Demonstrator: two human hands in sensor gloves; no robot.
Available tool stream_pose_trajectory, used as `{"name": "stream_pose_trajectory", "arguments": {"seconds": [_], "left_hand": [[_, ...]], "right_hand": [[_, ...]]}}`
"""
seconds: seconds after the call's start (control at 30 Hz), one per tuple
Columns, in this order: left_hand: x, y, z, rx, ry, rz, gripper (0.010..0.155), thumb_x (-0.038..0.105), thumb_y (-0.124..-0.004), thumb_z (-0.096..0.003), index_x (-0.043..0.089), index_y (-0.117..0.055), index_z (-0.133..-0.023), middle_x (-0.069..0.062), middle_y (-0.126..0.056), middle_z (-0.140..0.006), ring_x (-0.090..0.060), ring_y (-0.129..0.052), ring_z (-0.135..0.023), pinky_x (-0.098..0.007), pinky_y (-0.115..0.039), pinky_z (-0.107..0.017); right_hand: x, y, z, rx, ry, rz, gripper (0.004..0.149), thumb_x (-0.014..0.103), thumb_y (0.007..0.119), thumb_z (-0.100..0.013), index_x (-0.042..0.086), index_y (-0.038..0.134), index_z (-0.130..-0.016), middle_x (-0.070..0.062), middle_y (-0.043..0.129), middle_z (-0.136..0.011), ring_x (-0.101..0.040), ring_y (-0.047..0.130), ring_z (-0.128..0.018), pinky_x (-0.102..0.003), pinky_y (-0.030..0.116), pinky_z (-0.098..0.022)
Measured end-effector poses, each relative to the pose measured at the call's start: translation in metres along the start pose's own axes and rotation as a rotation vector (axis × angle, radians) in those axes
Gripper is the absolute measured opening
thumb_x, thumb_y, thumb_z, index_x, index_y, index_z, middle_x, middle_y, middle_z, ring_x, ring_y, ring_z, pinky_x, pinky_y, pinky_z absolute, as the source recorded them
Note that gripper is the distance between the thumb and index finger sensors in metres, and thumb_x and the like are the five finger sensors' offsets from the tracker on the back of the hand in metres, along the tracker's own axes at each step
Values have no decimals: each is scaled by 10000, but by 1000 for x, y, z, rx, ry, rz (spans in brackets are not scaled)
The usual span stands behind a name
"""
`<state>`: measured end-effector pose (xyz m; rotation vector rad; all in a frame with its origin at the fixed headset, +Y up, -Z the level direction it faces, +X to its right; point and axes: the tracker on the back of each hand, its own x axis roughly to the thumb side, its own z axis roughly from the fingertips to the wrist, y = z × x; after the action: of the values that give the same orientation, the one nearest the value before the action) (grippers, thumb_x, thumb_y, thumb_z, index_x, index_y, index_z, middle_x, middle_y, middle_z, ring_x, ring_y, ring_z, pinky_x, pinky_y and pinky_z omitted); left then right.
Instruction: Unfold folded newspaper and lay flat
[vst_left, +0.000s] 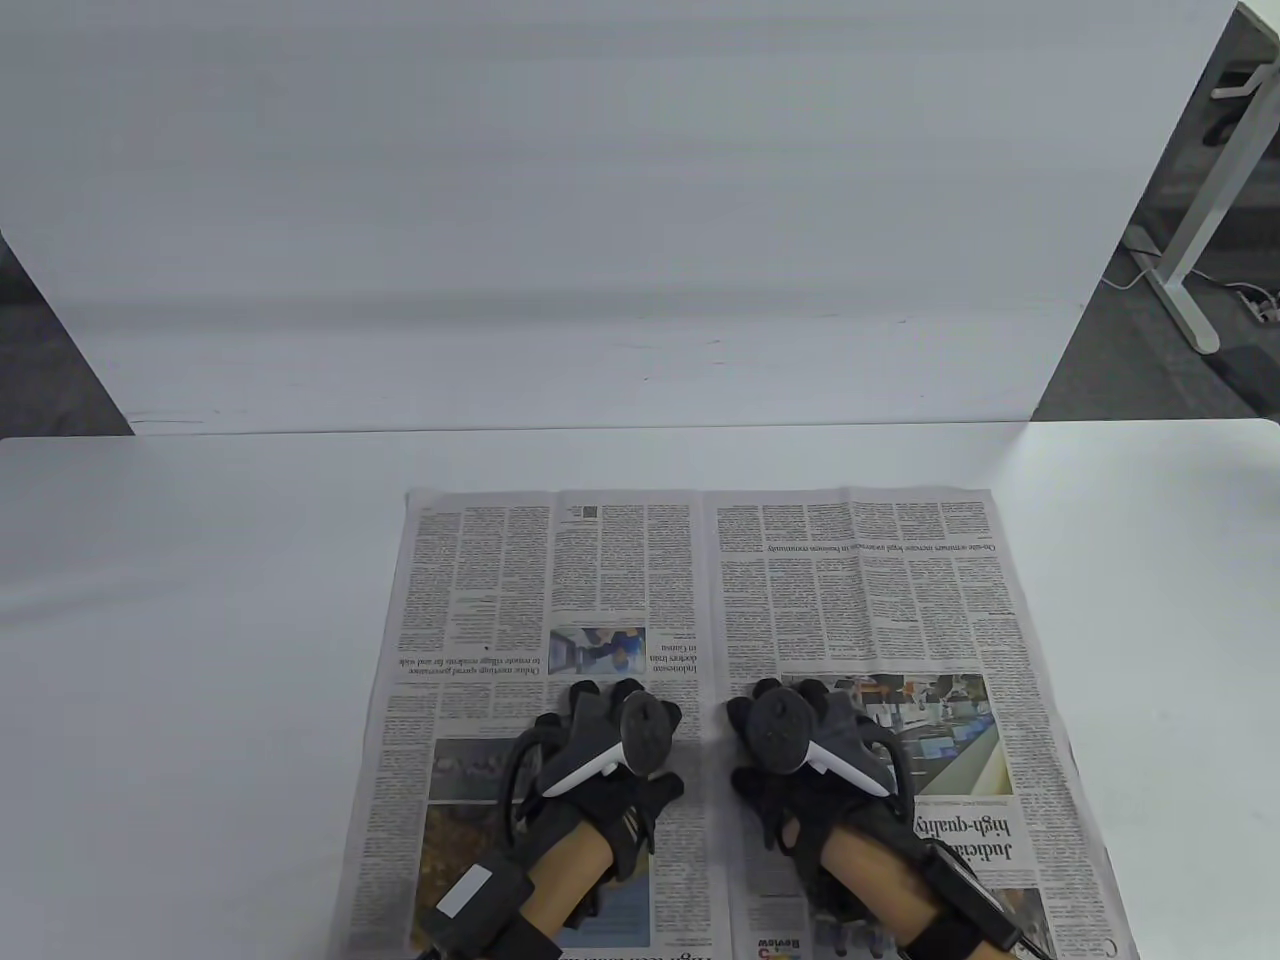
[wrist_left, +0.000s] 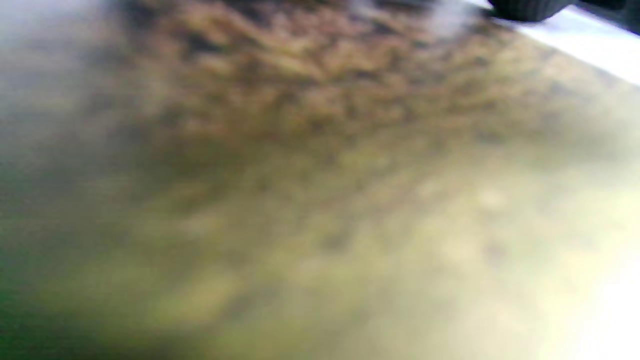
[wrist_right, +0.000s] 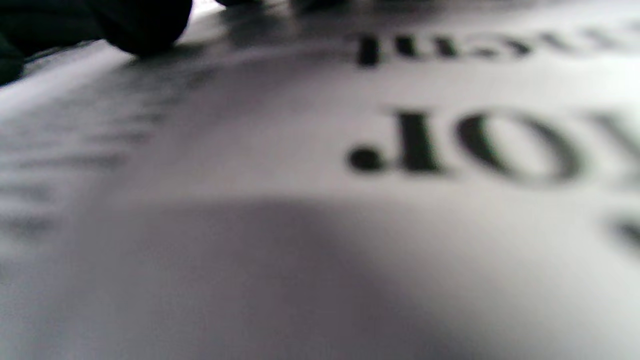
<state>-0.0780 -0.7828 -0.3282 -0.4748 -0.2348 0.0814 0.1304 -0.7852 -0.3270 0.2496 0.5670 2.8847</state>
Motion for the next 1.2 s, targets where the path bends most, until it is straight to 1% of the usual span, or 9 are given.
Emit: {"name": "stream_pose_trajectory", "arguments": {"seconds": [0.27,0.43,0.53,0.77,0.97,1.2], "left_hand": [[-18,1,4,-8,35,48,689,565,-614,-475,465,-230,-1039,-13,-46,-1139,-469,-17,-1032,-728,-190,-694],[-33,4,6,-18,63,81,676,543,-632,-479,482,-252,-1035,-15,-47,-1136,-464,-15,-1029,-727,-184,-692],[-44,5,6,-19,87,112,669,537,-638,-479,495,-261,-1030,-12,-38,-1133,-465,0,-1023,-725,-169,-689],[-65,4,11,-10,138,165,675,539,-632,-479,492,-247,-1031,-7,-16,-1127,-465,33,-1009,-717,-134,-682],[-78,5,13,-13,170,180,682,538,-630,-479,484,-235,-1033,-6,-8,-1124,-461,38,-1007,-719,-131,-679],[-98,6,15,-4,233,236,688,533,-633,-478,480,-228,-1033,5,3,-1120,-430,60,-1012,-707,-103,-682]], "right_hand": [[-15,-3,0,9,38,-23,695,507,675,-450,325,341,-1033,-70,197,-1152,-496,142,-1015,-822,294,-571],[-31,-8,0,19,86,-43,700,504,680,-453,321,334,-1033,-70,190,-1148,-488,138,-1015,-822,296,-568],[-42,-10,-1,6,105,-61,703,507,681,-452,317,334,-1033,-69,188,-1146,-476,133,-1015,-815,289,-567],[-55,-11,1,-20,149,-73,713,528,673,-448,311,332,-1035,-74,191,-1147,-474,140,-1015,-809,291,-566],[-68,-15,1,-24,202,-98,716,518,682,-449,302,334,-1036,-84,193,-1144,-478,146,-1012,-816,300,-557],[-95,-21,1,-47,284,-114,724,531,679,-444,303,333,-1037,-83,201,-1145,-484,155,-1013,-821,316,-556]]}}
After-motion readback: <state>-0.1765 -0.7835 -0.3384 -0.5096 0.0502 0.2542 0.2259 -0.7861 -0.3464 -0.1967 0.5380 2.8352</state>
